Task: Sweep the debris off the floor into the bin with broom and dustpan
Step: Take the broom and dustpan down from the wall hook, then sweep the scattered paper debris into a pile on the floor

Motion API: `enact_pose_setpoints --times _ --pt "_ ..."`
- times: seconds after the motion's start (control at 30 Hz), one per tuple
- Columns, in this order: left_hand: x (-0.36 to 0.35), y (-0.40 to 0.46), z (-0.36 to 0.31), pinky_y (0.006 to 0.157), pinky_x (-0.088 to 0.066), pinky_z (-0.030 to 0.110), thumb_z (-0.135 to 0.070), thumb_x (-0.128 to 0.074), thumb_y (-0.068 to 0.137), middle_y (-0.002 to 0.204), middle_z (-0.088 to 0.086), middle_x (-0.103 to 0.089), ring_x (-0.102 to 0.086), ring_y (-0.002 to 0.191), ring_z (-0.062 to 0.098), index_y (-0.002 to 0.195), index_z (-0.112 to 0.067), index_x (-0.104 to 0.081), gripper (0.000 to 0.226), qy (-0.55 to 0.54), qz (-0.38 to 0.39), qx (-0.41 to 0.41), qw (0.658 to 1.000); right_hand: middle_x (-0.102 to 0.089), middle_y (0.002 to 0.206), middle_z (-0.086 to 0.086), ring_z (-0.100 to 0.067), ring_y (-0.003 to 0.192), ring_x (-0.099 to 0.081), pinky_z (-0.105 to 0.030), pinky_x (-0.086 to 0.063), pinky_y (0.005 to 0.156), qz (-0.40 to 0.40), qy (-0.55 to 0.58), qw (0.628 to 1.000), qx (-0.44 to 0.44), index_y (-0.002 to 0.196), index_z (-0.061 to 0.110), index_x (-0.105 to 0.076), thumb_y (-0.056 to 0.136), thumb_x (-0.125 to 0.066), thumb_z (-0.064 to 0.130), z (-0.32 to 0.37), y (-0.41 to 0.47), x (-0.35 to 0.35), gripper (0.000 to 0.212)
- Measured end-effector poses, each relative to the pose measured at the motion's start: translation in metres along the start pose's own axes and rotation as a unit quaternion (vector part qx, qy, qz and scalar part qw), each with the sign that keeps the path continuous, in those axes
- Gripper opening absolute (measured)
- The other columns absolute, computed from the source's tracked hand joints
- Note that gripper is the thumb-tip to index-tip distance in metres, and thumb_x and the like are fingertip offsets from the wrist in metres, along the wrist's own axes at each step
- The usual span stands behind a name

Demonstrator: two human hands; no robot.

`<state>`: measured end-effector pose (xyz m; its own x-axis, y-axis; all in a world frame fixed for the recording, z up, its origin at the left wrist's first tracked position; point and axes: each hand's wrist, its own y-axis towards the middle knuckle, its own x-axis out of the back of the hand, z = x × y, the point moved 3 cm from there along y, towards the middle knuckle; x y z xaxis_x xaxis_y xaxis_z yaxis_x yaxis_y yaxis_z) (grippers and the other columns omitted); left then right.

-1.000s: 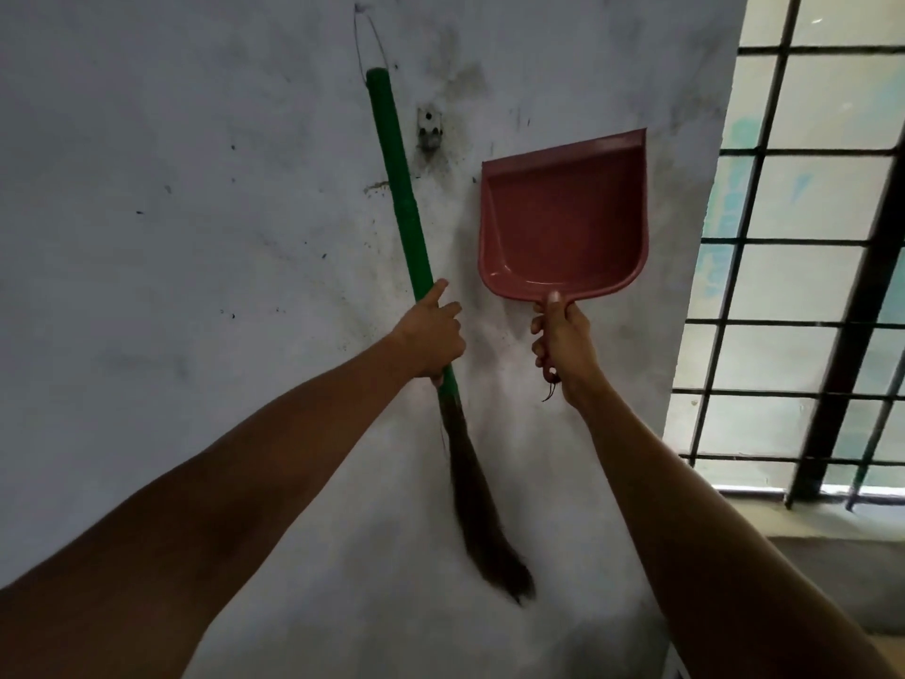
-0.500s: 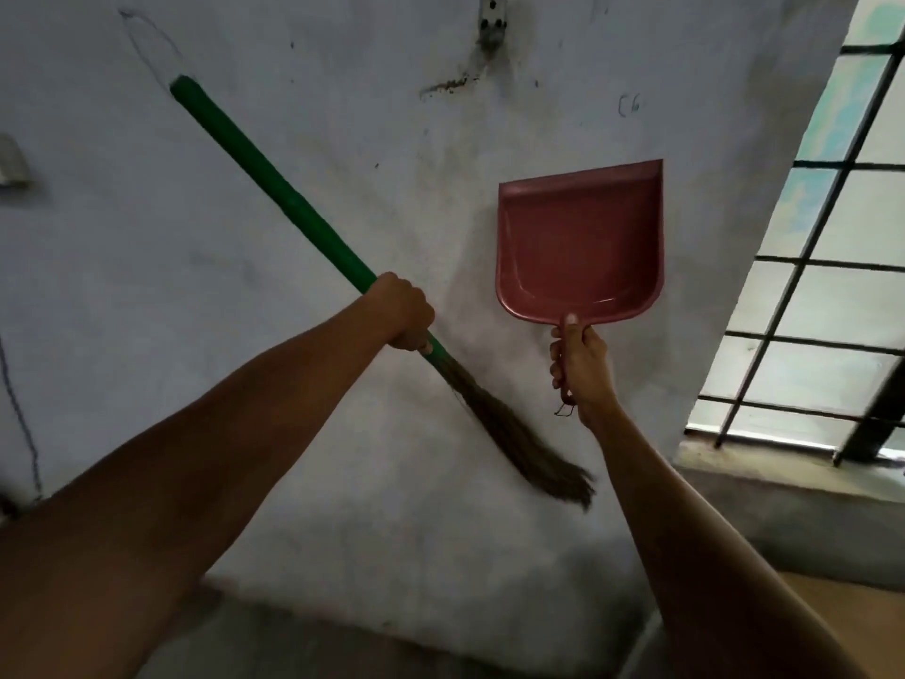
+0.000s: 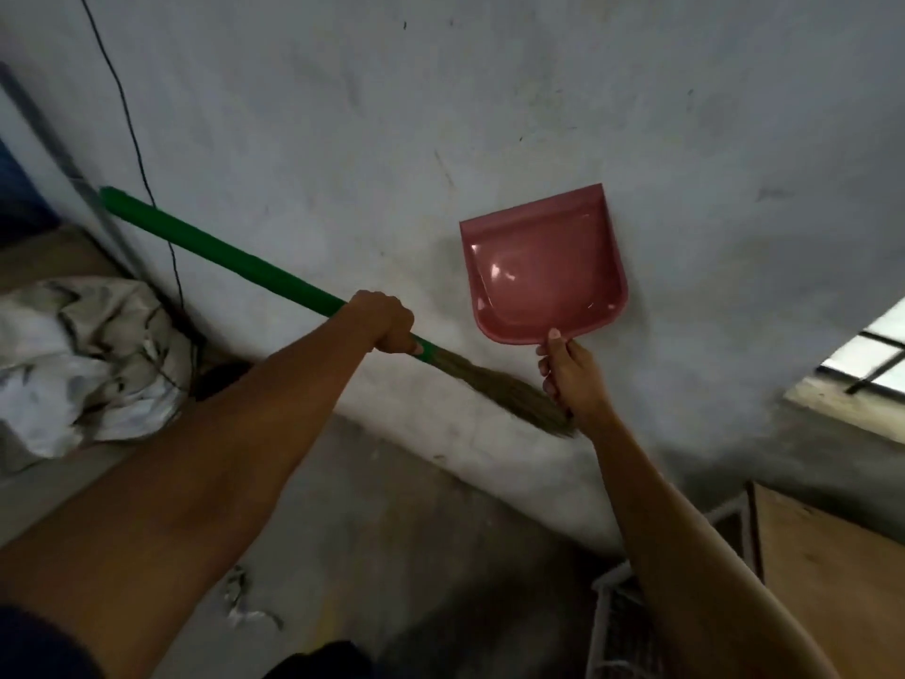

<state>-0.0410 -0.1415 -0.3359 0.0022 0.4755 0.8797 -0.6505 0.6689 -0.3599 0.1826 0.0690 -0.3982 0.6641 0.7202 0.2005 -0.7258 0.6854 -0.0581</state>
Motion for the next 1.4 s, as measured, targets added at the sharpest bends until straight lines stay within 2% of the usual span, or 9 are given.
enact_pose_setpoints --times 0.17,0.47,0.6,0.73,0.87,1.0,1.2,1.3,1.4 --pt "-0.077 0.01 0.027 0.079 -0.049 0.038 -0.072 -0.045 0.1 0.095 0.003 -0.063 -0.063 0.085 0.021 0.121 -0.018 -0.066 0.062 -0.049 0.047 0.017 0.998 -0.065 0.075 -0.002 -0.014 0.05 -0.052 -0.027 -0.044 0.045 0.048 -0.036 0.997 -0.048 0.103 0.008 -0.07 0.109 -0.047 0.058 -0.027 0.002 -0.06 0.056" --pt "-0.207 0.018 0.084 0.088 -0.05 0.042 -0.066 -0.038 0.104 0.108 0.007 -0.063 -0.06 0.093 0.026 0.12 -0.014 -0.064 0.06 -0.17 0.112 0.069 0.977 -0.061 0.07 0.0 -0.011 0.048 -0.049 -0.021 -0.035 0.038 0.112 -0.111 0.978 -0.137 0.101 0.011 -0.069 0.108 -0.046 0.058 -0.068 0.028 -0.166 0.053" --pt "-0.263 0.014 0.102 0.084 -0.045 0.042 -0.07 -0.033 0.104 0.107 0.007 -0.06 -0.057 0.091 0.026 0.119 -0.018 -0.061 0.061 -0.218 0.151 0.112 0.958 -0.066 0.079 -0.001 -0.01 0.051 -0.052 -0.023 -0.038 0.04 0.142 -0.131 0.968 -0.159 0.104 0.012 -0.069 0.107 -0.047 0.06 -0.086 0.042 -0.21 0.053" --pt "-0.307 0.005 0.116 0.077 -0.051 0.038 -0.06 -0.035 0.106 0.091 0.005 -0.063 -0.063 0.077 0.023 0.113 -0.017 -0.066 0.053 -0.259 0.191 0.154 0.934 -0.067 0.081 0.001 -0.012 0.053 -0.052 -0.024 -0.037 0.04 0.168 -0.138 0.96 -0.178 0.108 0.013 -0.071 0.106 -0.048 0.061 -0.096 0.056 -0.245 0.054" --pt "-0.328 -0.003 0.135 0.087 -0.06 0.04 -0.054 -0.038 0.105 0.089 0.006 -0.066 -0.071 0.079 0.024 0.105 -0.017 -0.067 0.047 -0.322 0.21 0.22 0.897 -0.067 0.083 0.001 -0.011 0.052 -0.052 -0.022 -0.035 0.038 0.206 -0.151 0.951 -0.174 0.108 0.013 -0.071 0.105 -0.049 0.063 -0.096 0.084 -0.278 0.054" --pt "-0.342 -0.007 0.146 0.075 -0.064 0.037 -0.049 -0.041 0.106 0.09 0.009 -0.069 -0.075 0.076 0.026 0.098 -0.014 -0.062 0.041 -0.4 0.207 0.291 0.844 -0.066 0.083 0.0 -0.01 0.048 -0.05 -0.021 -0.033 0.038 0.258 -0.166 0.936 -0.173 0.109 0.011 -0.069 0.105 -0.05 0.061 -0.096 0.124 -0.315 0.054" --pt "-0.368 -0.011 0.119 0.067 -0.054 0.036 -0.051 -0.038 0.107 0.083 0.005 -0.06 -0.063 0.072 0.022 0.106 -0.013 -0.062 0.045 -0.447 0.166 0.42 0.772 -0.066 0.087 -0.003 -0.01 0.049 -0.051 -0.021 -0.035 0.038 0.37 -0.198 0.899 -0.123 0.11 0.01 -0.069 0.107 -0.048 0.057 -0.094 0.19 -0.37 0.051" --pt "-0.367 -0.003 0.088 0.073 -0.049 0.036 -0.049 -0.04 0.109 0.09 0.004 -0.057 -0.061 0.082 0.025 0.109 -0.017 -0.058 0.037 -0.473 0.158 0.485 0.719 -0.066 0.085 -0.003 -0.012 0.051 -0.052 -0.021 -0.037 0.038 0.426 -0.223 0.872 -0.091 0.108 0.008 -0.068 0.107 -0.047 0.058 -0.093 0.214 -0.388 0.054" --pt "-0.382 0.018 0.061 0.084 -0.055 0.043 -0.049 -0.046 0.105 0.107 0.011 -0.064 -0.064 0.094 0.031 0.119 -0.018 -0.054 0.034 -0.504 0.13 0.51 0.684 -0.066 0.084 -0.005 -0.014 0.052 -0.052 -0.022 -0.039 0.039 0.463 -0.249 0.848 -0.067 0.107 0.005 -0.067 0.106 -0.047 0.059 -0.104 0.235 -0.398 0.057"
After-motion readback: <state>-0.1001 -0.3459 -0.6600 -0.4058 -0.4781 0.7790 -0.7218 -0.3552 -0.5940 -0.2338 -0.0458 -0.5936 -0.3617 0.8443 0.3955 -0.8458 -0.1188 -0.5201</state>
